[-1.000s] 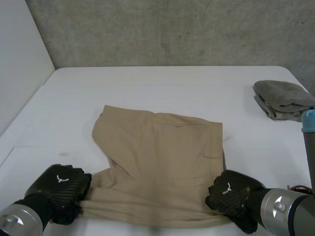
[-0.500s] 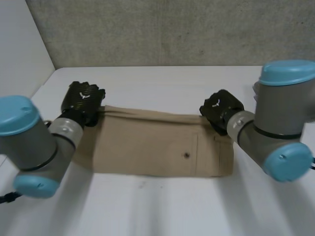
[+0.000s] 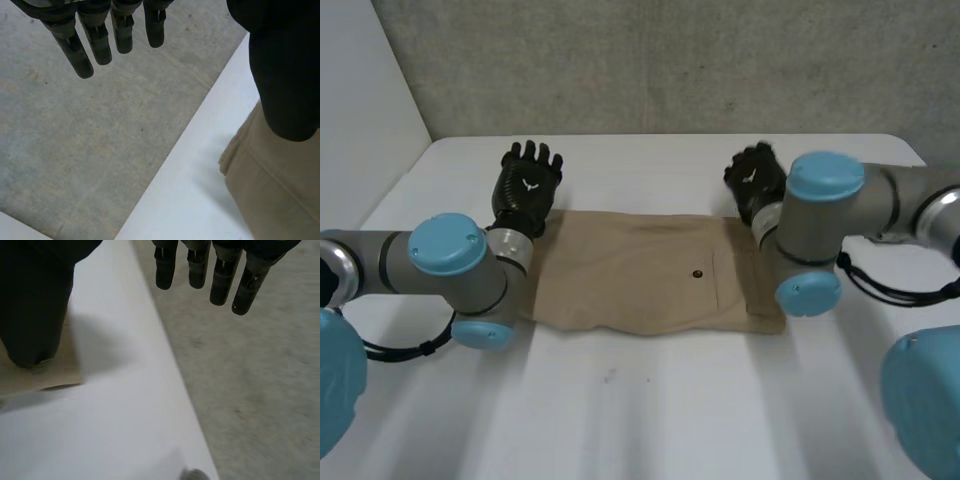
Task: Fold the laundry.
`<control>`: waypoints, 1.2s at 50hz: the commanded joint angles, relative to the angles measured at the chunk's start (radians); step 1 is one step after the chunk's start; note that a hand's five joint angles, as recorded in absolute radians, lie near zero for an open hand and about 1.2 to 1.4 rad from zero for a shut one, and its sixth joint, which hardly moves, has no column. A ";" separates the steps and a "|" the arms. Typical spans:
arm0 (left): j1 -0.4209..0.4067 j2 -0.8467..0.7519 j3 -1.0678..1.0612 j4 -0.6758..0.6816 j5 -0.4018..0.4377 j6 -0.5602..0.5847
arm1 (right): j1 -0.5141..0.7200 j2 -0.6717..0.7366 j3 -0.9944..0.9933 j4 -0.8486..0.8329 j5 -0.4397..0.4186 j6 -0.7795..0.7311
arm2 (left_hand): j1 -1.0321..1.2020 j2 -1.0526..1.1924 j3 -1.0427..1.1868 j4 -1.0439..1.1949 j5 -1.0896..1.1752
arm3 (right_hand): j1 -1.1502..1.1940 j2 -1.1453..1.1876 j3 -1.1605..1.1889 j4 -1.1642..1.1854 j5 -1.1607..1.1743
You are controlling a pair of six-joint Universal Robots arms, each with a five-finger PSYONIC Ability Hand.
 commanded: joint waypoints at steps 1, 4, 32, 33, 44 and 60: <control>-0.009 0.197 -0.153 -0.008 -0.006 -0.016 | -0.008 -0.346 0.245 0.020 0.001 0.232 | -0.016 -0.030 -0.036 -0.029 -0.052 | -0.030 -0.045 -0.040 -0.060 -0.069; -0.009 0.301 -0.236 -0.013 -0.006 -0.042 | -0.026 -0.440 0.347 0.045 -0.038 0.290 | -0.016 -0.030 -0.036 -0.029 -0.052 | -0.030 -0.045 -0.040 -0.060 -0.069; -0.001 0.504 -0.483 -0.163 -0.003 -0.418 | -0.173 -0.458 0.889 -0.095 -0.331 0.559 | -0.015 -0.029 -0.035 -0.028 -0.051 | 0.412 0.397 0.401 0.381 0.373; -0.001 0.504 -0.483 -0.163 -0.003 -0.416 | -0.173 -0.449 0.886 -0.096 -0.331 0.561 | -0.015 -0.029 -0.035 -0.028 -0.051 | 0.421 0.406 0.410 0.390 0.382; -0.001 0.496 -0.485 -0.167 -0.006 -0.416 | -0.176 -0.434 0.872 -0.109 -0.319 0.568 | -0.015 -0.029 -0.035 -0.028 -0.051 | 1.192 1.177 1.181 1.162 1.153; 0.000 0.505 -0.488 -0.180 -0.009 -0.415 | -0.514 -0.633 0.927 0.018 -0.326 0.262 | -0.016 -0.030 -0.036 -0.029 -0.052 | 1.192 1.177 1.181 1.162 1.153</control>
